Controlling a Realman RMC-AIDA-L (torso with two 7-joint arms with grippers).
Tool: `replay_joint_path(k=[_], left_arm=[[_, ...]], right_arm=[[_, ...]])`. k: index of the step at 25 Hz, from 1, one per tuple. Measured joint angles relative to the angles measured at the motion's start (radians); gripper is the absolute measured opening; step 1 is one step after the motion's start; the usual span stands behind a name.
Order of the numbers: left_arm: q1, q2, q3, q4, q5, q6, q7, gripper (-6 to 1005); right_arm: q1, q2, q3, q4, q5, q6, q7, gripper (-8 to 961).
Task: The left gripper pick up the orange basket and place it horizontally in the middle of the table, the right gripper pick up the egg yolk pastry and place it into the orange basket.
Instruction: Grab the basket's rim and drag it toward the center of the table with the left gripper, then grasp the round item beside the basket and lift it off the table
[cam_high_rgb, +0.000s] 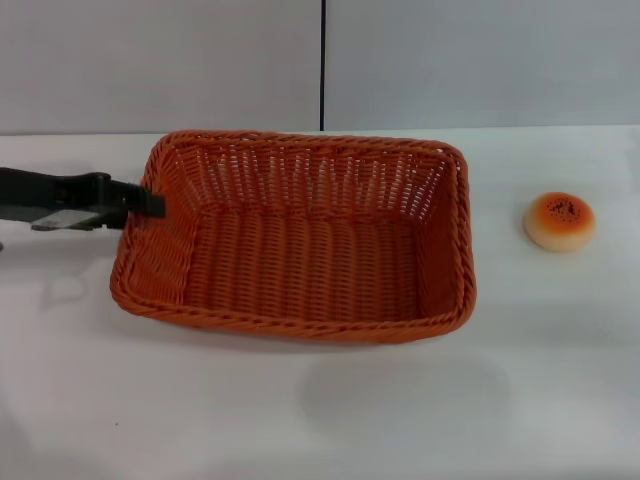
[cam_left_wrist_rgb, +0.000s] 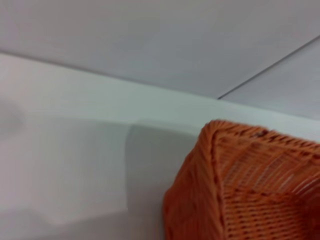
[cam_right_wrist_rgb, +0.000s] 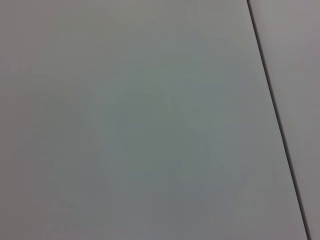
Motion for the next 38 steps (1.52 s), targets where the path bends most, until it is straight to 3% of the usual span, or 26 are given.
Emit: replay_joint_path(k=[4, 7, 9, 11, 14, 16, 18, 19, 20, 21, 25, 29, 32, 34, 38], left_arm=[[0.005, 0.003, -0.083, -0.048, -0.070, 0.008, 0.078, 683], [0.007, 0.006, -0.129, -0.069, -0.079, 0.009, 0.113, 735], [0.017, 0.002, -0.218, -0.083, -0.090, 0.004, 0.196, 770], [0.023, 0.001, -0.250, -0.088, -0.099, 0.000, 0.230, 770], [0.049, -0.002, -0.345, -0.134, -0.182, -0.009, 0.376, 770], [0.059, -0.002, -0.374, -0.159, -0.222, -0.013, 0.426, 769], [0.059, -0.002, -0.374, -0.159, -0.222, -0.013, 0.426, 769], [0.100, -0.002, -0.449, -0.257, -0.351, -0.022, 0.594, 769], [0.100, -0.002, -0.449, -0.257, -0.351, -0.022, 0.594, 769], [0.123, -0.001, -0.472, -0.321, -0.428, -0.020, 0.684, 769], [0.165, 0.000, -0.484, -0.390, -0.523, -0.021, 0.827, 770], [0.173, -0.001, -0.487, -0.426, -0.533, -0.032, 0.870, 770], [0.172, -0.001, -0.488, -0.448, -0.532, -0.032, 0.889, 770], [0.172, -0.001, -0.484, -0.454, -0.528, -0.033, 0.902, 770], [0.174, -0.001, -0.481, -0.456, -0.527, -0.032, 0.908, 770]], right_arm=[[-0.004, 0.000, 0.000, 0.000, 0.000, -0.004, 0.001, 409], [-0.007, 0.000, 0.000, 0.000, 0.000, -0.007, 0.002, 408], [-0.016, 0.000, -0.023, -0.026, -0.024, -0.008, 0.022, 408], [-0.022, 0.000, -0.042, -0.057, -0.043, -0.008, 0.053, 408], [-0.055, 0.006, -0.119, -0.226, -0.110, 0.005, 0.289, 407], [-0.063, 0.007, -0.132, -0.263, -0.126, 0.007, 0.345, 407], [-0.083, 0.009, -0.159, -0.357, -0.173, 0.009, 0.500, 407], [-0.098, 0.009, -0.186, -0.462, -0.235, 0.009, 0.673, 407], [-0.098, 0.009, -0.186, -0.462, -0.235, 0.009, 0.673, 407], [-0.103, 0.010, -0.198, -0.524, -0.279, 0.009, 0.770, 406], [-0.102, 0.006, -0.233, -0.734, -0.482, 0.000, 1.140, 406], [-0.070, -0.001, -0.301, -0.818, -0.650, -0.019, 1.385, 408], [-0.056, -0.006, -0.328, -0.824, -0.690, -0.025, 1.450, 408], [-0.016, -0.032, -0.356, -0.823, -0.792, -0.027, 1.556, 409], [0.024, -0.049, -0.357, -0.814, -0.913, -0.025, 1.621, 410]])
